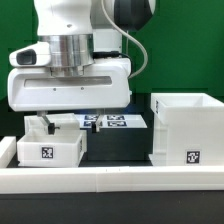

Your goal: Assemble drawer

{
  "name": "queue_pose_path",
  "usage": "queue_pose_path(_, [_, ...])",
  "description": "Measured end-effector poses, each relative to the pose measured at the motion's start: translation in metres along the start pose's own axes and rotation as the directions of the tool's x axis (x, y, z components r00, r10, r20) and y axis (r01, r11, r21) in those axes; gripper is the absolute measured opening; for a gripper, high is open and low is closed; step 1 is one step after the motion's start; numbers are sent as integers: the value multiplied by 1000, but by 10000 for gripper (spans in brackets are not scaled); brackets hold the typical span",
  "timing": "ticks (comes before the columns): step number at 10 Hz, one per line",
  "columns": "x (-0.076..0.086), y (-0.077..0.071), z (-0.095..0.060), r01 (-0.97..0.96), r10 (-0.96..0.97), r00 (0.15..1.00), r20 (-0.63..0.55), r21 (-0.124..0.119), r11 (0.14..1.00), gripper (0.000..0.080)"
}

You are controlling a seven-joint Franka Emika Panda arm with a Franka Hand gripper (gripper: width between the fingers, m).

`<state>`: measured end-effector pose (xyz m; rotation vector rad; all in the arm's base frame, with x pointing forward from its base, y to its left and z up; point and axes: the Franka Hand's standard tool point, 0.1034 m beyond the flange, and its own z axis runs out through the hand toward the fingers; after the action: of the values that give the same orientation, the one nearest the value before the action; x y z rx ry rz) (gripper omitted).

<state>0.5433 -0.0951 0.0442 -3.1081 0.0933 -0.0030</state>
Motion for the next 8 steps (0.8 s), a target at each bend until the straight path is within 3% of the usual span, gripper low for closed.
queue_pose_path(3, [-21,-6,26,8,-9,1000,-2,-20,1000,649])
queue_pose_path(8, [-25,-8,38,19,-19,1000,8,-26,999,649])
